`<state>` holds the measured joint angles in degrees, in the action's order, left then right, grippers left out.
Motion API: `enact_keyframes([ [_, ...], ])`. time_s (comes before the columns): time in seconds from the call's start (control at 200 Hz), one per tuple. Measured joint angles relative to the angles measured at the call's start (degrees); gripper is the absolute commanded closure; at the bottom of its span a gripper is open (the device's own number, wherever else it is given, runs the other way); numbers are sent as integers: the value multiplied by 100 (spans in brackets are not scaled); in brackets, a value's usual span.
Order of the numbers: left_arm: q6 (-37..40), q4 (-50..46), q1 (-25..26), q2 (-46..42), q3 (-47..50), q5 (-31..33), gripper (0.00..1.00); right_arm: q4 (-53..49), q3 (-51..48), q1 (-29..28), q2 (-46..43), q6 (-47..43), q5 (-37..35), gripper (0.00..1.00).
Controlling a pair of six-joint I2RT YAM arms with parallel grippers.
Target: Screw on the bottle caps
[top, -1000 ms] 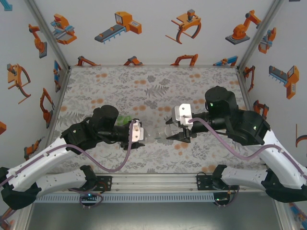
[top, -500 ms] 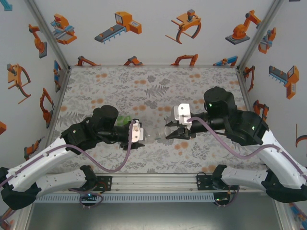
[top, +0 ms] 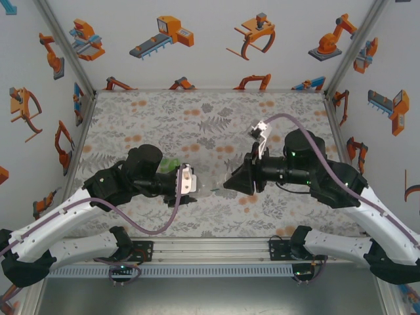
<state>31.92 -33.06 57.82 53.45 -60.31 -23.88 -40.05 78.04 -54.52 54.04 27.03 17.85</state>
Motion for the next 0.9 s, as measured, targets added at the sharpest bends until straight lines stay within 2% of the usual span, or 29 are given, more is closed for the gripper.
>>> enact_keyframes([
  [0.165,-9,33,-11,0,2,186,100,-313,-13,0,4,2223,-387,100],
  [0.315,0,79,-22,17,2,304,100,-422,-35,0,4,3451,-518,100],
  [0.33,-2,87,-22,22,2,308,100,-428,-35,0,4,3526,-544,96],
  [0.386,-2,129,-24,57,2,332,100,-459,-33,0,4,3711,-629,83],
  [0.506,-2,210,-48,131,2,361,100,-533,0,0,7,3919,-796,64],
  [0.776,55,273,-28,166,2,455,100,-605,120,2,127,3982,-1029,48],
  [0.896,81,273,-7,170,2,439,100,-601,120,2,155,4004,-1134,48],
])
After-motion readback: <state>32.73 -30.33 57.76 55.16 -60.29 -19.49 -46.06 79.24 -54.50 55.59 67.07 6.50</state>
